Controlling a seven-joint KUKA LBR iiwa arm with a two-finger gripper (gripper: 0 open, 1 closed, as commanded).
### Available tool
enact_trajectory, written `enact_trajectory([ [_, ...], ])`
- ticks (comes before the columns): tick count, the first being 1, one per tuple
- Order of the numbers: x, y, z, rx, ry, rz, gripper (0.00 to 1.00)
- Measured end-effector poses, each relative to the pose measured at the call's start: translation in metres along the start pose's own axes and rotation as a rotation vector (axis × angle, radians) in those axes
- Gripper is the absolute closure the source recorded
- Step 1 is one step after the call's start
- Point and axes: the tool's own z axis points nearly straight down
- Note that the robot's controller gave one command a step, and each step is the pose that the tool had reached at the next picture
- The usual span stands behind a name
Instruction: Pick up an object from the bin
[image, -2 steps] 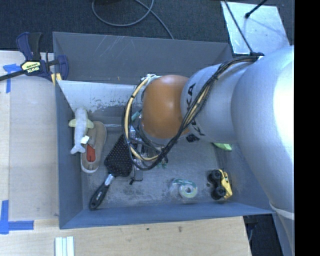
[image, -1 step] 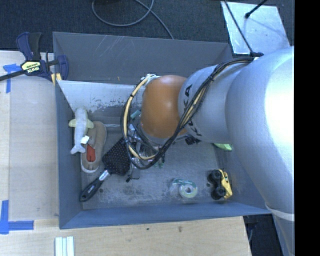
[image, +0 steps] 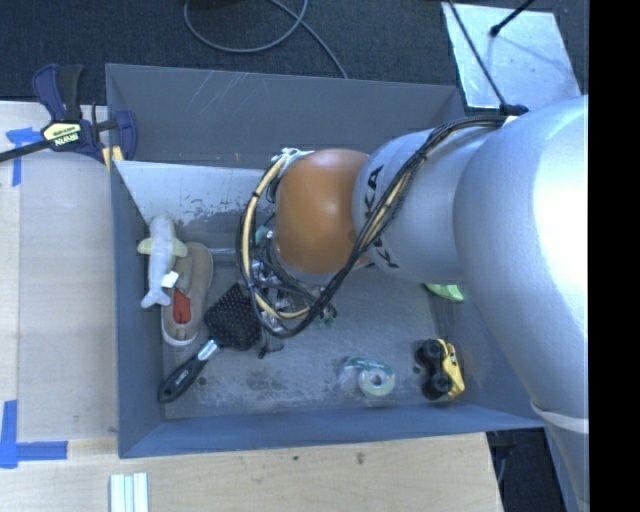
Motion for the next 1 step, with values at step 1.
enact_trajectory([
  [1, 0.0002, 0.0001, 0.0003, 0.0, 0.001, 0.0, 1.0],
])
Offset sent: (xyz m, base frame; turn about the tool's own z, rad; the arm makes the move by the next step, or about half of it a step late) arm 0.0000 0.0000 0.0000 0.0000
